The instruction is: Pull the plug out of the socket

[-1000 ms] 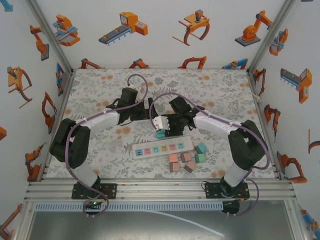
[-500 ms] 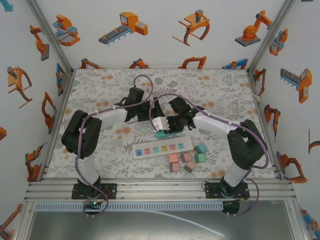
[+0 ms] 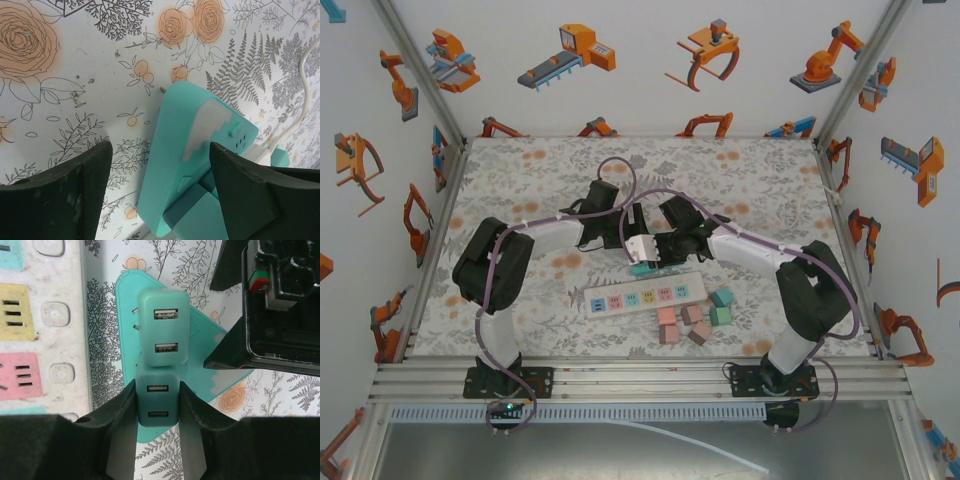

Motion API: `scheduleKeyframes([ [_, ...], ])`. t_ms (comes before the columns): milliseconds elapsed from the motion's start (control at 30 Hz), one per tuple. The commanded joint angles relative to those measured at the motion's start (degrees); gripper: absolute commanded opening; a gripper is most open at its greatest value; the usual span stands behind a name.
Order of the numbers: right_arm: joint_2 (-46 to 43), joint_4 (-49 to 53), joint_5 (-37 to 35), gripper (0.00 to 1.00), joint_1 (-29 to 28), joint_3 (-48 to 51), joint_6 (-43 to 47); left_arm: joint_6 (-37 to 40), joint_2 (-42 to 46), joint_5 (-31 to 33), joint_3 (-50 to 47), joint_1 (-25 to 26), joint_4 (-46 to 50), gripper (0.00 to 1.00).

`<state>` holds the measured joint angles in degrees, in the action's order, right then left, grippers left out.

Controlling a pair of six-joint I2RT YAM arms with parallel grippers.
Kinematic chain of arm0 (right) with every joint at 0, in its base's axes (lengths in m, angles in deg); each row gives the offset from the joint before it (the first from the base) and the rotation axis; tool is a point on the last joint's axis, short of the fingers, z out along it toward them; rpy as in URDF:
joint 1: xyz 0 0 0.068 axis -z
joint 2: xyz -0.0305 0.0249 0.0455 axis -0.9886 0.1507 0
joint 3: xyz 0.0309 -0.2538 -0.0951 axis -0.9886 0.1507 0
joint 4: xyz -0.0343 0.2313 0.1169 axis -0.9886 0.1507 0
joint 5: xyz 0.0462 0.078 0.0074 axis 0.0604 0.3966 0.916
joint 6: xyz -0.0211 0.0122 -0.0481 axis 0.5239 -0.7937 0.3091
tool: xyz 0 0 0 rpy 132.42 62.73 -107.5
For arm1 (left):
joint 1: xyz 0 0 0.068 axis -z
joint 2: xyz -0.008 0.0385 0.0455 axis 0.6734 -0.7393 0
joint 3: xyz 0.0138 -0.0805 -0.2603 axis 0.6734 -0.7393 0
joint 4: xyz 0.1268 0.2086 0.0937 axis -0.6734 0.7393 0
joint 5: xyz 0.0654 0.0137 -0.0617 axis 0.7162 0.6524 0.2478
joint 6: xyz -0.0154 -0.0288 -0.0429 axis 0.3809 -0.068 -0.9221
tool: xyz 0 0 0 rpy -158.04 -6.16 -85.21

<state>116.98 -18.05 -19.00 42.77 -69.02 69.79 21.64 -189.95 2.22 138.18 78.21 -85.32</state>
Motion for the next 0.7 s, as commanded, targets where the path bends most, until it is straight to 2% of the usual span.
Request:
scheduleKeyframes([
  [0, -2.2, -1.6, 2.4, 0.33, 0.3, 0.5, -0.2, 2.7, -3.2, 4.5, -0.1, 1.1, 6.1, 0.71],
  [333, -4.5, -1.7, 4.4, 0.28, 0.3, -0.6, -0.6, 3.5, -5.4, 9.3, -5.1, 2.5, 5.5, 0.69],
  [667, -6.3, -1.6, 4.3, 0.25, 0.3, -0.4, -0.3, 5.2, -5.2, 12.9, -5.8, 2.5, 7.1, 0.69],
])
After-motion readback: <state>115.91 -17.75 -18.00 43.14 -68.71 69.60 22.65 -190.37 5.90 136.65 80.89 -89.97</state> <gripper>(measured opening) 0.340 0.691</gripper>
